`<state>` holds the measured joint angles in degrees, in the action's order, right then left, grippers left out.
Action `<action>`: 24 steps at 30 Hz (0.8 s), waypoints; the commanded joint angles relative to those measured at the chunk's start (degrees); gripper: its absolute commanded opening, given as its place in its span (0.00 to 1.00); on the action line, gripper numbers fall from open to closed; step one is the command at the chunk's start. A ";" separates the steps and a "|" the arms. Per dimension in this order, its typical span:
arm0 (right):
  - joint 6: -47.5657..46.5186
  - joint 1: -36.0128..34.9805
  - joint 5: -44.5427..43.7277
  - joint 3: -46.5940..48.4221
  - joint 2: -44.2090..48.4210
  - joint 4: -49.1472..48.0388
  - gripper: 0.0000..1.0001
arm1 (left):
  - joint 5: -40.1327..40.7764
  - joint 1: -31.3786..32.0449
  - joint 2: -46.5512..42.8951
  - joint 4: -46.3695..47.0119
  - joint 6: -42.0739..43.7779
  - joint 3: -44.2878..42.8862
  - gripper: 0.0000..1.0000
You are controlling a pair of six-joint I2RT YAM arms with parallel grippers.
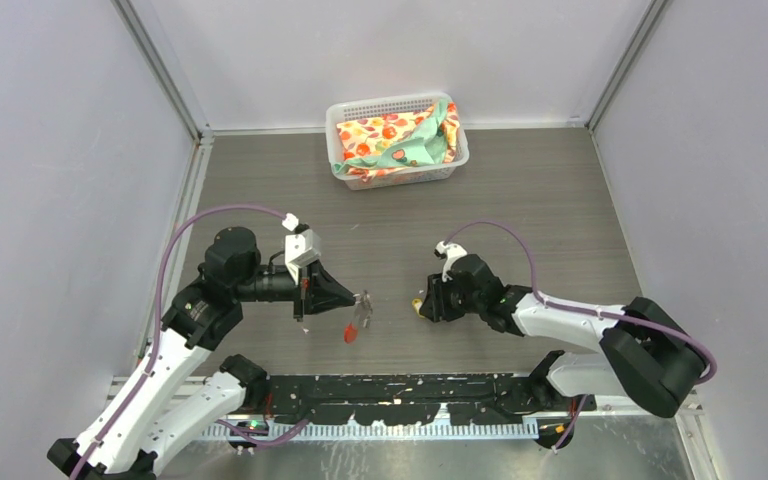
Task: Put the keys on the keyring
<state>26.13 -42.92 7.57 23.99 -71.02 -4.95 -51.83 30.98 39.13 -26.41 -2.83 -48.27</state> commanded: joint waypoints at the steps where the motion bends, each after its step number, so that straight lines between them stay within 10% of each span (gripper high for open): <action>1: 0.70 -0.16 -0.52 1.35 -2.40 -1.03 0.42 | -0.75 -0.31 -0.37 2.95 -1.04 -0.90 0.00; 24: 1.70 -1.13 2.17 -0.63 0.28 -1.86 0.30 | 0.46 -0.30 -0.46 2.73 -0.79 -1.12 0.00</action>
<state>27.35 -43.62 9.06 23.18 -70.87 -5.82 -51.37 30.98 39.13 -26.44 -2.85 -48.27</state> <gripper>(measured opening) 0.299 0.010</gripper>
